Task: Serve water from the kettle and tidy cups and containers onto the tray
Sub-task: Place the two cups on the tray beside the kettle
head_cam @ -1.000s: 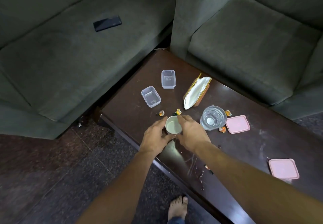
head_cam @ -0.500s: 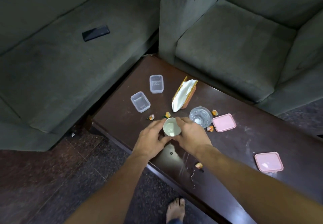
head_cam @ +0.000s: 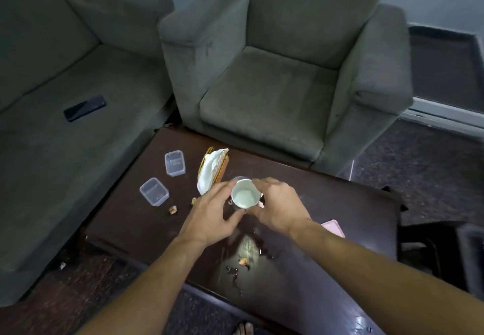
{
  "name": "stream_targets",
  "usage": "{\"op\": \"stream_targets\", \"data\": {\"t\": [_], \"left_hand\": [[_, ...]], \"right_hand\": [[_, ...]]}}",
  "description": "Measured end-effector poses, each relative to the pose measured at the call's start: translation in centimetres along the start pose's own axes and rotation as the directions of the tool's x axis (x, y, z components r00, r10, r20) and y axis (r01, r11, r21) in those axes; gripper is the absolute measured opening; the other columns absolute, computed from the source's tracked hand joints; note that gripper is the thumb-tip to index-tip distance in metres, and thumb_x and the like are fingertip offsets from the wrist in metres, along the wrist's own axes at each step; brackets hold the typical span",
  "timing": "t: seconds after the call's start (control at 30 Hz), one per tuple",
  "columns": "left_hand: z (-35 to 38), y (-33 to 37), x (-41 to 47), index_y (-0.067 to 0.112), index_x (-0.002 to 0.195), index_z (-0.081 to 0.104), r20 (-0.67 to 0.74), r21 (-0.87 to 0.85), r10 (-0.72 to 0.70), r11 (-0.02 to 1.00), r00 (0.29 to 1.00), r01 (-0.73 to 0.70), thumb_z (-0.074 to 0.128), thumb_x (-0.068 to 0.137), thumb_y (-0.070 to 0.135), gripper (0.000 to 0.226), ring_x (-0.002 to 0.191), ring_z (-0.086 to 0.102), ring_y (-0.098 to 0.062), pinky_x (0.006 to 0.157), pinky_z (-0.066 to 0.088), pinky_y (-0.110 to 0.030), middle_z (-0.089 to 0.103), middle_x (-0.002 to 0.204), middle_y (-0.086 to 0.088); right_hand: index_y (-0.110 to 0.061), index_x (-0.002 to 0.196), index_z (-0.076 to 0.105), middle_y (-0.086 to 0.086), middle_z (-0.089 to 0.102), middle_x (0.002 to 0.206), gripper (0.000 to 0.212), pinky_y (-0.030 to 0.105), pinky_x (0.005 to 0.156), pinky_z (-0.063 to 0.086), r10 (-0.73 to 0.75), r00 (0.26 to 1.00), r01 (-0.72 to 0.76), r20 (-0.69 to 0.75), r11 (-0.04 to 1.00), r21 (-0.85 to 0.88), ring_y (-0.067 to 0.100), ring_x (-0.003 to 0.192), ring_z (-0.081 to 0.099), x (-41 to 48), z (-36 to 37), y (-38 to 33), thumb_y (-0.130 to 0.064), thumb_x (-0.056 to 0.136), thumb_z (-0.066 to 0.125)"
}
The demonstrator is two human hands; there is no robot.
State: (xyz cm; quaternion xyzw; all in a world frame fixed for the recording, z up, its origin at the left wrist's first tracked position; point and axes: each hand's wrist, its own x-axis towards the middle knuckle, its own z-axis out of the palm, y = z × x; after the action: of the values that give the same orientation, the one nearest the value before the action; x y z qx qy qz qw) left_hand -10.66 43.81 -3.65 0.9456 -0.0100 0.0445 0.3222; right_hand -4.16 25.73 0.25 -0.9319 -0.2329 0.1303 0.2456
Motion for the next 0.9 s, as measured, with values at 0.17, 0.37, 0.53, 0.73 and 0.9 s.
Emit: {"op": "stream_targets", "data": {"t": [0.17,0.37,0.53,0.73,0.9], "left_hand": [[2.0,4.6,1.3,0.015,0.142,0.059,-0.033,-0.038,0.073,0.996,0.997,-0.075,0.075,0.081,0.034,0.066,0.126,0.061,-0.014,0.106,0.05,-0.03,0.062,0.137,0.004],[6.1,12.5,3.9,0.011,0.137,0.063,-0.037,-0.151,0.188,0.97,0.981,-0.192,0.079,0.077,0.03,0.065,0.114,0.067,-0.017,0.093,0.057,-0.034,0.065,0.129,0.0],[10.5,21.2,7.0,0.011,0.136,0.065,-0.025,-0.186,0.33,0.926,0.944,-0.329,0.083,0.077,0.03,0.064,0.116,0.067,-0.017,0.098,0.054,-0.03,0.067,0.13,0.0],[18.0,33.5,9.5,0.013,0.139,0.062,0.088,-0.287,0.511,0.835,0.855,-0.47,0.084,0.08,0.035,0.067,0.116,0.067,-0.017,0.1,0.053,-0.029,0.067,0.132,0.0],[25.6,43.7,9.7,0.02,0.141,0.059,0.2,-0.388,0.596,0.777,0.778,-0.495,0.084,0.081,0.038,0.068,0.11,0.067,-0.016,0.098,0.055,-0.035,0.066,0.129,0.002]], "right_hand": [[-0.035,0.121,0.066,-0.007,0.068,0.114,0.049,0.035,0.089,0.053,0.042,0.998,-0.041,-0.038,0.999,0.01,0.019,0.103,0.065,-2.4,-3.5,3.3,-0.045,0.076,0.082],[-0.038,0.114,0.071,-0.011,0.068,0.095,0.048,0.032,0.081,0.054,0.1,0.991,-0.102,-0.086,0.995,-0.022,0.013,0.086,0.066,-6.8,-10.1,9.5,-0.045,0.068,0.087],[-0.036,0.112,0.073,-0.007,0.073,0.095,0.049,0.037,0.081,0.056,0.205,0.964,-0.206,-0.17,0.978,0.012,0.013,0.086,0.068,-12.1,-17.1,15.4,-0.045,0.067,0.089],[-0.025,0.097,0.071,-0.003,0.072,0.092,0.044,0.038,0.079,0.055,0.393,0.891,-0.414,-0.227,0.909,-0.054,0.018,0.088,0.067,-20.7,-25.2,24.0,-0.049,0.065,0.089],[-0.025,0.098,0.074,0.0,0.077,0.1,0.046,0.038,0.085,0.056,0.541,0.808,-0.574,-0.235,0.813,-0.102,0.021,0.098,0.07,-28.3,-30.4,30.9,-0.043,0.06,0.092]]}}
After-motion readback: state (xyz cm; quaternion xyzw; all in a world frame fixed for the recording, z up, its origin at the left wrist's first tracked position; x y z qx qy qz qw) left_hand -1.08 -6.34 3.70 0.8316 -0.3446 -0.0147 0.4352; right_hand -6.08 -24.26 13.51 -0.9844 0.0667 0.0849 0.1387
